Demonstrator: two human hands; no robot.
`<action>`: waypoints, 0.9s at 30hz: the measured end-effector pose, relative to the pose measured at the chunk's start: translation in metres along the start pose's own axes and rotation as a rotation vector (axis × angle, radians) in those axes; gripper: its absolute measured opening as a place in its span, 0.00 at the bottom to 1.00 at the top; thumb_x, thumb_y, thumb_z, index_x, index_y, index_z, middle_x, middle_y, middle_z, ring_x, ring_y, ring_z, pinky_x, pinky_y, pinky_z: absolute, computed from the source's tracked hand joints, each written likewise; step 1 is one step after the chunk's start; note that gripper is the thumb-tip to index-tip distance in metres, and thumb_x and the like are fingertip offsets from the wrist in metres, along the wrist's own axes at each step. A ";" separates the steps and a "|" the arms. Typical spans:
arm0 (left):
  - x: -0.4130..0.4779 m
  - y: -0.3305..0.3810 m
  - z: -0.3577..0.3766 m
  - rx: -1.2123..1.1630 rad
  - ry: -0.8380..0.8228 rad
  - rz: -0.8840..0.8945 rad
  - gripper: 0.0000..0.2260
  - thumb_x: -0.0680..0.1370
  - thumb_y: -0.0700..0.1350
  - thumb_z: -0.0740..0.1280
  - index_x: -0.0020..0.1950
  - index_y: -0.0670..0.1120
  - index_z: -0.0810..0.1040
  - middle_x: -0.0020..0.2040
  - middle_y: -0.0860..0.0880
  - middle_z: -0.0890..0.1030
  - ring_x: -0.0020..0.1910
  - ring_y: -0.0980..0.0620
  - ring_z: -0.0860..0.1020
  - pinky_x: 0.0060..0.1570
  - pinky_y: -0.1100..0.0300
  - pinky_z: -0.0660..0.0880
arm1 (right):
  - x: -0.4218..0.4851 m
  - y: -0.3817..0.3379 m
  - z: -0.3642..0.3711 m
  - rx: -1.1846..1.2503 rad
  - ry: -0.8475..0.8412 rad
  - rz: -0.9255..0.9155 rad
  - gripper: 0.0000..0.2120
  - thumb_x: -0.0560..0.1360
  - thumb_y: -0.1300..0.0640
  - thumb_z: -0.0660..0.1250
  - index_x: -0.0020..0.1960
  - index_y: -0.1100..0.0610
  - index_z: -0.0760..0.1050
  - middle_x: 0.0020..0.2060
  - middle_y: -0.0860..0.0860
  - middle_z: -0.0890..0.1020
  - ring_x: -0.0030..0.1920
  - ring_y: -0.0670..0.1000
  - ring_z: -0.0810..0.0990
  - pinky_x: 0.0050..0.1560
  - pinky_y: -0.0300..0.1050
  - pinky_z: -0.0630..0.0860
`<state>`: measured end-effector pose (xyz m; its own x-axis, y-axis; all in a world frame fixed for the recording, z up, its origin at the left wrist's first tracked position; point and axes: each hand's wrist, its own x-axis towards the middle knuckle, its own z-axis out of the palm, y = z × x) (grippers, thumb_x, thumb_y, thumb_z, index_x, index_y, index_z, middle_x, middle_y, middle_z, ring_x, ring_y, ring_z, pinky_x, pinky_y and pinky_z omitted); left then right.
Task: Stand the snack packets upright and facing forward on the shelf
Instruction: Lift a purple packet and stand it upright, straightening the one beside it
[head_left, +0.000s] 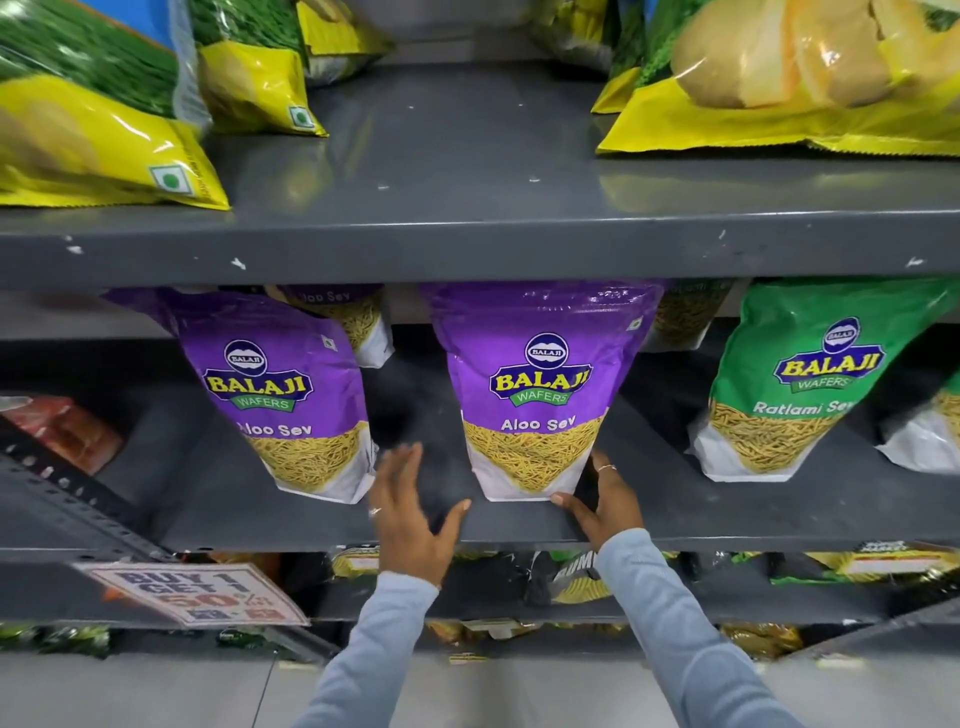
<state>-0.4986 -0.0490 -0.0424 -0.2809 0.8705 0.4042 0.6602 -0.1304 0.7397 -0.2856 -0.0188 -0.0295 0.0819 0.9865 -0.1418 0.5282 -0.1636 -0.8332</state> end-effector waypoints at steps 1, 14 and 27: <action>-0.001 -0.006 -0.009 0.029 0.146 0.013 0.37 0.64 0.50 0.75 0.68 0.43 0.63 0.67 0.37 0.66 0.68 0.41 0.64 0.72 0.60 0.57 | 0.000 -0.001 -0.001 0.004 -0.006 -0.004 0.32 0.66 0.57 0.73 0.67 0.56 0.64 0.62 0.55 0.77 0.62 0.57 0.75 0.59 0.44 0.70; 0.061 -0.048 -0.060 0.076 0.268 -0.593 0.68 0.46 0.58 0.82 0.73 0.56 0.40 0.70 0.38 0.68 0.67 0.35 0.68 0.69 0.41 0.64 | -0.003 -0.014 0.019 0.089 0.164 0.065 0.48 0.48 0.44 0.81 0.64 0.51 0.64 0.60 0.53 0.78 0.59 0.58 0.76 0.59 0.53 0.76; 0.066 -0.048 -0.064 0.085 0.315 -0.570 0.65 0.51 0.58 0.81 0.74 0.50 0.41 0.71 0.36 0.65 0.69 0.34 0.66 0.69 0.41 0.64 | -0.002 -0.015 0.021 0.095 0.169 0.071 0.44 0.51 0.48 0.81 0.62 0.53 0.64 0.59 0.55 0.78 0.58 0.59 0.77 0.57 0.48 0.74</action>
<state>-0.5935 -0.0153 -0.0165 -0.7850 0.6098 0.1095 0.3969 0.3593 0.8446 -0.3112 -0.0188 -0.0277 0.2609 0.9582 -0.1174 0.4344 -0.2251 -0.8721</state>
